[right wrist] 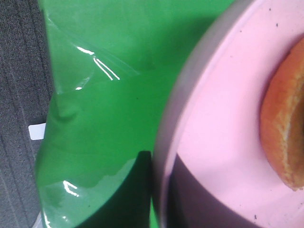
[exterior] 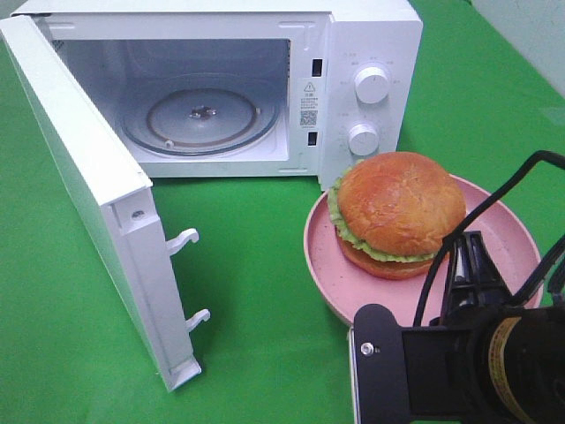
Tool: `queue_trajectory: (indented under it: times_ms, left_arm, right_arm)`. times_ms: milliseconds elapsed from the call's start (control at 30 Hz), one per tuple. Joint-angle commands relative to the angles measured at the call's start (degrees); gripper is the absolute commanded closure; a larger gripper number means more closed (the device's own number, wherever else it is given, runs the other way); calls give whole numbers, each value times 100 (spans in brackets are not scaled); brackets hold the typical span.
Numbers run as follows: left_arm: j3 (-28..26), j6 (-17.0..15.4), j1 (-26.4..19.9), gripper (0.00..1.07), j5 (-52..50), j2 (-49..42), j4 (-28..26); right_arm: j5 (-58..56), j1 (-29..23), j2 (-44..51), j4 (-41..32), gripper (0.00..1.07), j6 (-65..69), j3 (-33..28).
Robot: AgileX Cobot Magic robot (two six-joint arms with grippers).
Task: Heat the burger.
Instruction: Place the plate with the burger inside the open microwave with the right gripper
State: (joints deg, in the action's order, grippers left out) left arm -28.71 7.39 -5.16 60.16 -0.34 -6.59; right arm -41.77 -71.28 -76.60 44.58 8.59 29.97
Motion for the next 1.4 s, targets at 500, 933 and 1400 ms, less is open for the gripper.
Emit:
queue_trajectory:
  times_ms: [500, 933, 1400]
  left_arm:
    - [23, 11, -23, 7, -57, -132, -29]
    - [23, 11, -23, 7, -57, -132, -29]
    - [23, 11, -23, 7, -57, -132, -29]
  right_arm:
    - [1553, 1650, 57, 132, 107, -3105, 29]
    - [2561, 2664, 57, -1971, 107, -6652, 29]
    - [2670, 3306, 57, -3541, 107, -9190, 172]
